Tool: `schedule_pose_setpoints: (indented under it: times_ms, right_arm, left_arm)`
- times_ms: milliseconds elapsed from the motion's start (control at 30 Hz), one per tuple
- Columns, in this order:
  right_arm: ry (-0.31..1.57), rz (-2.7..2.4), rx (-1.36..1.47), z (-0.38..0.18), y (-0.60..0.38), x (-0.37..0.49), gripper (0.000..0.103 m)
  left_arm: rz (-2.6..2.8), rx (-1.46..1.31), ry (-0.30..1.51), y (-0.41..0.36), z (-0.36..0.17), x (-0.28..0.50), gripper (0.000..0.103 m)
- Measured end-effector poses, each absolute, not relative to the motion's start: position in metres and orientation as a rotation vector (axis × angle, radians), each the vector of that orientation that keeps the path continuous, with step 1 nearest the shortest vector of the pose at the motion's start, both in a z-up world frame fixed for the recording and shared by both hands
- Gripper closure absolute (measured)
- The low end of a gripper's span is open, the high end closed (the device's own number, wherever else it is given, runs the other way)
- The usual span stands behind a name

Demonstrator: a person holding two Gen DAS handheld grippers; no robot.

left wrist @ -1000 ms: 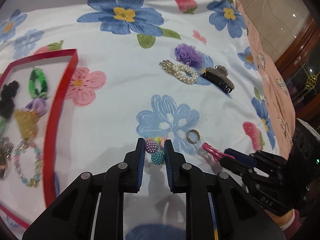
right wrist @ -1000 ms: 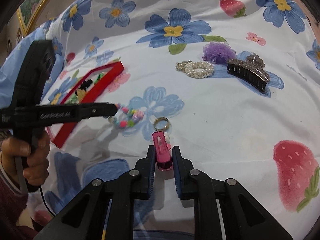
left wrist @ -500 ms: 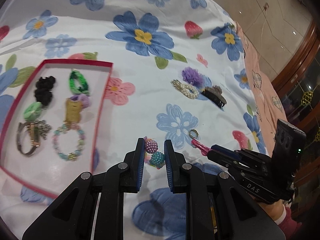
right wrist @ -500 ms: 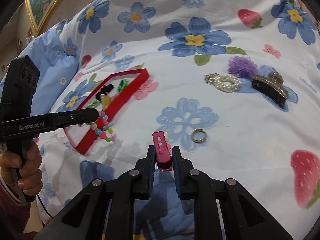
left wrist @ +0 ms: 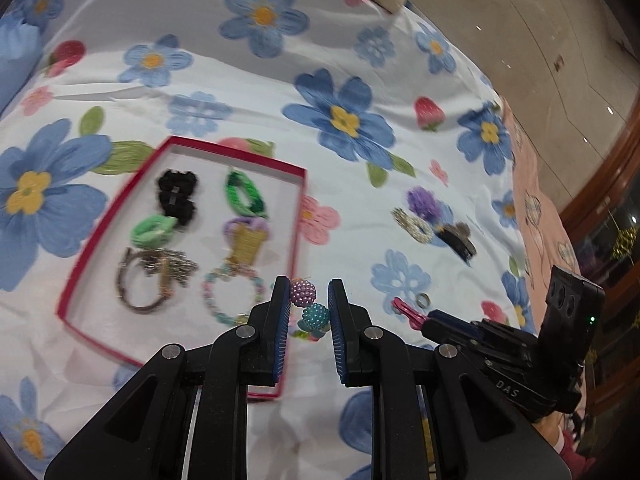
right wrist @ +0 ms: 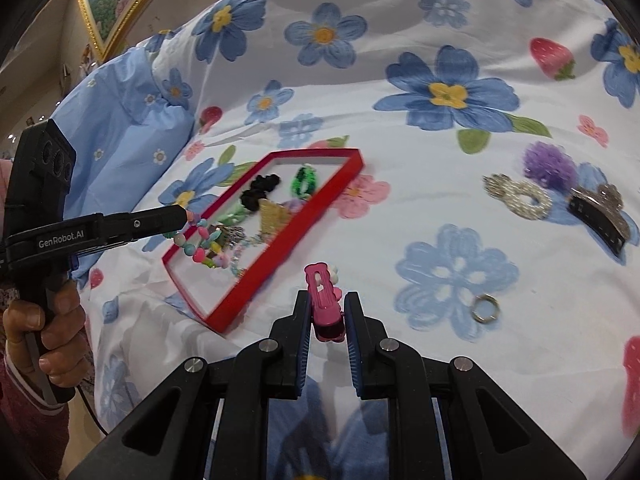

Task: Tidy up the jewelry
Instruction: 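Carry the bead bracelet and pink clip into the tray, open both tools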

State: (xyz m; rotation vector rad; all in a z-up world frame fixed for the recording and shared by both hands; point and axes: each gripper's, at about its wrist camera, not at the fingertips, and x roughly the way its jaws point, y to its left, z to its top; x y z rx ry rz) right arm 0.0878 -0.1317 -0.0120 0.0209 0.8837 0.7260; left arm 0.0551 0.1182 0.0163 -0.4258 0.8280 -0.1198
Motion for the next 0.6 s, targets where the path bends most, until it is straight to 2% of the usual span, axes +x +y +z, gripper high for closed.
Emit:
schedule_pose_setpoints:
  times_ms: [600]
  right_arm:
    - [0.908,0.865,-0.011,-0.013,-0.045,0.092,0.086]
  left_arm:
    - [-0.003,-0.493,0.843,0.177,-0.012,0.040,0.086]
